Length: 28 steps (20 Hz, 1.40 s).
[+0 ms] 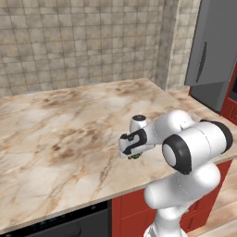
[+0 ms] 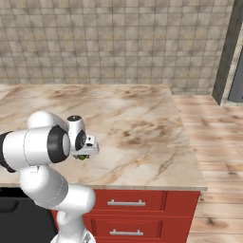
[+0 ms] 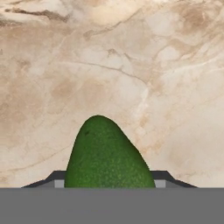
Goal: Place the liquor and beer on the top shelf of the fridge to keep them out of children's reach, and place the avocado on lower shelves for easy access.
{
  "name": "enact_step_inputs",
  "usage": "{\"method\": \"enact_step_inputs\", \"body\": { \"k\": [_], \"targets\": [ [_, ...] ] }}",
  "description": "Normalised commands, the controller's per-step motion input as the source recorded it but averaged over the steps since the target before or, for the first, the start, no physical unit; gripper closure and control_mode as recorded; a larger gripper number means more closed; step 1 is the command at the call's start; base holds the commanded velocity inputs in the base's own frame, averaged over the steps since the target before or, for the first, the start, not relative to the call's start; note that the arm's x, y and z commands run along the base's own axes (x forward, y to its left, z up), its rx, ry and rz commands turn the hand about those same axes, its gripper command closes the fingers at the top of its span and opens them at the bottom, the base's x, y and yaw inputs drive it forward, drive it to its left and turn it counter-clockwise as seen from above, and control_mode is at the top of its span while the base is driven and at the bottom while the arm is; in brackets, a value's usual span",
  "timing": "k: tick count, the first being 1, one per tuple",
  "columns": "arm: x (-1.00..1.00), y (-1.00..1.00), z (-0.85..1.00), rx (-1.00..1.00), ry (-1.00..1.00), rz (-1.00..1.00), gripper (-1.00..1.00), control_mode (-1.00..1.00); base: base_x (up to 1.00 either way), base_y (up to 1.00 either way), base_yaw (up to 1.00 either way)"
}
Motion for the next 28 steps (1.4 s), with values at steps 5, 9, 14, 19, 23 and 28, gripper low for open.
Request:
{"method": "enact_step_inputs", "body": {
  "k": [5,9,14,19,23,28],
  "targets": [
    [-0.11,0.00,-0.07,0.00,-0.03,0.01,1.00,-1.00,0.00,0.00,0.00],
    [-0.69,0.00,0.42,0.00,-0.17,0.01,1.00,-1.00,0.00,0.00,0.00],
    [-0.75,-0.05,0.88,0.00,-0.18,0.00,1.00,-1.00,0.00,0.00,0.00],
    [-0.64,-0.14,1.00,0.00,-0.14,0.00,1.00,-1.00,0.00,0.00,0.00],
    [-0.38,-0.13,1.00,0.00,-0.11,0.00,1.00,-1.00,0.00,0.00,0.00],
    [-0.25,-0.08,1.00,0.00,-0.13,0.00,1.00,-1.00,0.00,0.00,0.00]
  ]
}}
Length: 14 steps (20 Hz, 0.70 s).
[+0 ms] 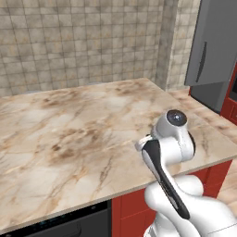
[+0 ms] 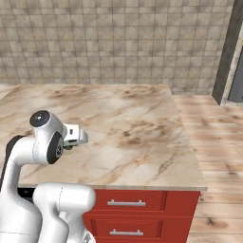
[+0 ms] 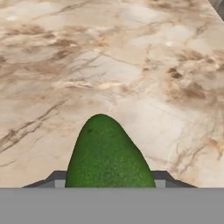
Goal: Place the liquor and beer on the top shelf of the fridge to keep them out of children's reach, and place the avocado on lower shelves for easy access.
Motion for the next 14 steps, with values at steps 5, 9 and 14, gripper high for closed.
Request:
{"method": "enact_step_inputs", "body": {
  "k": [5,9,14],
  "targets": [
    [-0.40,-0.07,1.00,0.00,-0.11,0.00,1.00,-1.00,0.00,0.00,0.00],
    [-0.60,-0.05,1.00,0.00,-0.06,-0.01,1.00,-1.00,0.00,0.00,0.00],
    [-0.80,-0.08,0.89,0.00,-0.08,-0.01,1.00,-1.00,0.00,0.00,0.00]
  ]
}}
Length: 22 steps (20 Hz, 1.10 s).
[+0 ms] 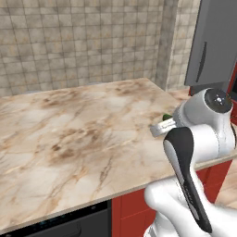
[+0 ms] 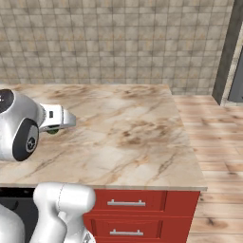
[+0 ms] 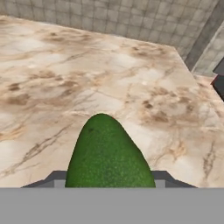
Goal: Place the liquor and beer on the top shelf of the fridge to keep them out of children's reach, and place the avocado on lower shelves for easy access.
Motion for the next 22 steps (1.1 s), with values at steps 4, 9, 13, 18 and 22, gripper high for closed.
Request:
{"method": "enact_step_inputs", "body": {
  "k": [4,9,13,18,22],
  "targets": [
    [-0.82,-0.06,0.63,0.00,-0.04,-0.02,1.00,-1.00,0.00,0.00,0.00],
    [-0.62,-0.18,0.58,0.00,0.00,-0.09,1.00,-1.00,0.00,0.00,0.00],
    [-0.38,-0.09,0.30,0.00,0.00,-0.04,1.00,-1.00,0.00,0.00,0.00],
    [-0.09,-0.03,0.01,0.00,0.00,0.00,1.00,1.00,-0.58,-0.19,-0.02],
    [0.00,0.00,0.00,0.00,0.00,0.00,1.00,1.00,-0.73,-0.51,-0.15]
  ]
}}
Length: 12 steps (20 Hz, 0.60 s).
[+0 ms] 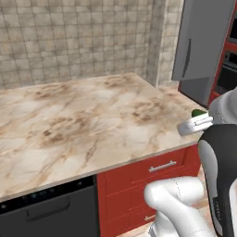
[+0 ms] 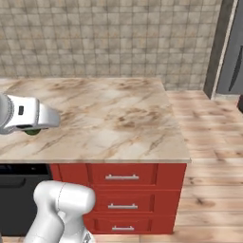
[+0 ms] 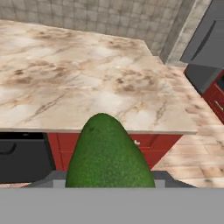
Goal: Place the liquor and beer on the top shelf of the fridge to keep them out of children's reach, and place the avocado on lower shelves for easy access.
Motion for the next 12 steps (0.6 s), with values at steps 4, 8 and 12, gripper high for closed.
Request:
{"method": "enact_step_inputs", "body": {
  "k": [4,8,12],
  "targets": [
    [0.00,0.00,0.00,0.00,0.00,0.00,1.00,1.00,-0.55,-0.68,-0.26],
    [0.00,0.00,0.00,0.00,0.00,0.00,1.00,1.00,-0.20,-0.86,-0.34],
    [0.00,0.00,0.00,0.00,0.00,0.00,1.00,1.00,0.05,-0.75,-0.37]
  ]
}}
